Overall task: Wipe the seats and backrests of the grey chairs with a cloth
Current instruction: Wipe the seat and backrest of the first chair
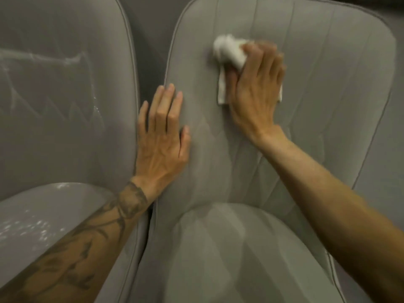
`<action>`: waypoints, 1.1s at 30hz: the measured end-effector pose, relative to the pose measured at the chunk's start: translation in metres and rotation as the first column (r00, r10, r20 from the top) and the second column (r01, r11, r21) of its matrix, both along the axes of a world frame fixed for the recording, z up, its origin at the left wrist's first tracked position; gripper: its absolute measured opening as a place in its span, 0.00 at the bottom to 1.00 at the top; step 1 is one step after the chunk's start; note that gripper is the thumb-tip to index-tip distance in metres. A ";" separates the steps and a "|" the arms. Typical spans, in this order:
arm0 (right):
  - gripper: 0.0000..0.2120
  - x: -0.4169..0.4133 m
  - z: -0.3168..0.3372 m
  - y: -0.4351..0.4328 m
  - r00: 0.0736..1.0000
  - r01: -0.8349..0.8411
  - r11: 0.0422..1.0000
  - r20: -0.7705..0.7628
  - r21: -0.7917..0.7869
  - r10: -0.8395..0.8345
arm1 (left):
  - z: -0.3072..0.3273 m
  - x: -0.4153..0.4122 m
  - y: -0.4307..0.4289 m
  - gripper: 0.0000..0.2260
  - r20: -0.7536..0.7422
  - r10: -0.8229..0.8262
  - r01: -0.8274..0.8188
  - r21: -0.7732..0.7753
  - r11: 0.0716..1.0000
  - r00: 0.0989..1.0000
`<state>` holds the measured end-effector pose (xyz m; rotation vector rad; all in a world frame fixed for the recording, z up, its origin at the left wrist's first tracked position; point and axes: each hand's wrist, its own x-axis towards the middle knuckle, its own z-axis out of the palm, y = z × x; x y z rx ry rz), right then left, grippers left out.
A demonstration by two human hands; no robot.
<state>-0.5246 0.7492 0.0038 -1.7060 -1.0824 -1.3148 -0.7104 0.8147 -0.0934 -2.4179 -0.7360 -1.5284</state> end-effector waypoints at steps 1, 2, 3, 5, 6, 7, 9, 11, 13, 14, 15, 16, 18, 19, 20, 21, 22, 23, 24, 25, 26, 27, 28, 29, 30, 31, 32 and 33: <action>0.16 -0.001 0.014 0.010 0.999 0.017 0.996 -0.043 0.088 -0.013 | -0.005 -0.003 -0.002 0.30 -0.013 0.002 -0.002 -0.004 1.000 1.000; 0.16 -0.010 0.018 0.017 0.996 0.012 0.990 -0.090 0.143 0.001 | -0.010 -0.006 -0.003 0.29 -0.024 0.009 -0.009 0.000 1.000 1.000; 0.17 -0.022 0.012 0.022 0.991 -0.027 0.988 -0.122 0.154 0.046 | -0.012 -0.008 -0.003 0.29 -0.035 0.026 -0.026 0.015 1.000 0.999; 0.18 -0.048 -0.028 0.017 0.977 -0.152 0.988 -0.148 0.029 0.154 | -0.015 -0.013 0.001 0.28 -0.050 0.066 -0.063 0.068 0.996 0.997; 0.18 -0.058 -0.052 0.007 0.972 -0.204 0.976 -0.132 -0.074 0.193 | -0.016 -0.017 0.004 0.27 -0.057 0.075 -0.069 0.096 0.993 0.996; 0.17 -0.064 -0.070 -0.006 0.970 -0.232 0.957 -0.116 -0.176 0.214 | -0.016 -0.020 0.007 0.26 -0.069 0.073 -0.065 0.117 0.991 0.995; 0.16 -0.053 -0.075 -0.020 0.975 -0.222 0.938 -0.045 -0.265 0.218 | -0.016 -0.027 0.012 0.26 -0.104 0.063 -0.048 0.144 0.988 0.993; 0.16 -0.029 -0.047 -0.012 0.992 -0.124 0.979 -0.018 -0.163 0.123 | -0.017 -0.028 0.013 0.26 -0.121 0.061 -0.042 0.153 0.987 0.991; 0.16 -0.014 -0.011 0.007 0.998 -0.020 0.998 -0.054 0.060 0.023 | -0.019 -0.027 0.014 0.27 -0.120 0.061 -0.042 0.155 0.987 0.991; 0.17 -0.019 -0.002 0.016 0.994 0.003 0.990 -0.105 0.142 0.012 | -0.019 -0.027 0.014 0.27 -0.115 0.059 -0.041 0.159 0.986 0.992; 0.17 -0.030 -0.003 0.022 0.989 -0.015 0.984 -0.144 0.180 0.041 | -0.020 -0.027 0.014 0.27 -0.109 0.058 -0.040 0.166 0.985 0.992; 0.17 -0.044 -0.013 0.025 0.981 -0.063 0.985 -0.170 0.163 0.091 | -0.020 -0.027 0.015 0.27 -0.103 0.059 -0.040 0.176 0.984 0.993; 0.17 -0.070 -0.050 0.013 0.968 -0.188 0.982 -0.173 -0.026 0.181 | -0.021 -0.027 0.016 0.26 -0.087 0.048 -0.033 0.173 0.984 0.995; 0.16 -0.076 -0.064 0.002 0.967 -0.225 0.966 -0.151 -0.130 0.205 | -0.021 -0.027 0.016 0.26 -0.077 0.038 -0.024 0.165 0.986 0.996; 0.16 -0.073 -0.067 -0.007 0.971 -0.231 0.952 -0.107 -0.199 0.213 | -0.021 -0.027 0.016 0.26 -0.071 0.028 -0.017 0.158 0.987 0.997; 0.16 -0.064 -0.058 -0.009 0.978 -0.208 0.954 -0.052 -0.217 0.201 | -0.021 -0.028 0.015 0.26 -0.068 0.023 -0.012 0.155 0.988 0.997; 0.16 -0.054 -0.044 -0.004 0.987 -0.158 0.969 -0.018 -0.188 0.158 | -0.021 -0.028 0.015 0.26 -0.072 0.021 -0.009 0.156 0.988 0.997; 0.16 -0.044 -0.026 0.006 0.995 -0.098 0.987 -0.003 -0.127 0.099 | -0.021 -0.028 0.016 0.26 -0.076 0.022 -0.010 0.159 0.987 0.997; 0.15 -0.036 -0.007 0.017 0.999 -0.045 0.999 0.003 -0.022 0.045 | -0.021 -0.028 0.017 0.26 -0.078 0.028 -0.014 0.164 0.986 0.997; 0.15 -0.034 0.008 0.026 0.999 -0.013 0.997 -0.037 0.081 0.016 | -0.022 -0.027 0.017 0.26 -0.078 0.032 -0.019 0.167 0.986 0.996; 0.16 -0.040 0.012 0.033 0.996 -0.009 0.988 -0.091 0.155 0.023 | -0.023 -0.027 0.018 0.26 -0.075 0.033 -0.020 0.171 0.985 0.997; 0.16 -0.051 0.005 0.036 0.989 -0.042 0.983 -0.134 0.179 0.067 | -0.023 -0.026 0.018 0.26 -0.074 0.033 -0.020 0.176 0.984 0.997; 0.17 -0.065 -0.010 0.036 0.979 -0.107 0.984 -0.158 0.143 0.130 | -0.024 -0.027 0.018 0.26 -0.069 0.030 -0.018 0.174 0.985 0.997; 0.18 -0.080 -0.028 0.030 0.968 -0.180 0.982 -0.168 0.053 0.186 | -0.024 -0.027 0.018 0.25 -0.061 0.020 -0.009 0.167 0.986 0.998; 0.18 -0.088 -0.046 0.021 0.962 -0.237 0.969 -0.153 -0.061 0.226 | -0.024 -0.027 0.019 0.24 -0.054 0.005 0.003 0.157 0.988 0.999; 0.17 -0.086 -0.054 0.010 0.963 -0.261 0.950 -0.109 -0.173 0.245 | -0.024 -0.027 0.019 0.24 -0.052 -0.003 0.011 0.149 0.989 0.999; 0.16 -0.075 -0.050 0.003 0.970 -0.243 0.941 -0.036 -0.234 0.242 | -0.024 -0.027 0.018 0.24 -0.060 0.000 0.009 0.149 0.989 0.998; 0.16 -0.057 -0.041 -0.001 0.980 -0.182 0.956 0.038 -0.229 0.195 | -0.024 -0.027 0.018 0.24 -0.073 0.010 0.001 0.153 0.988 0.997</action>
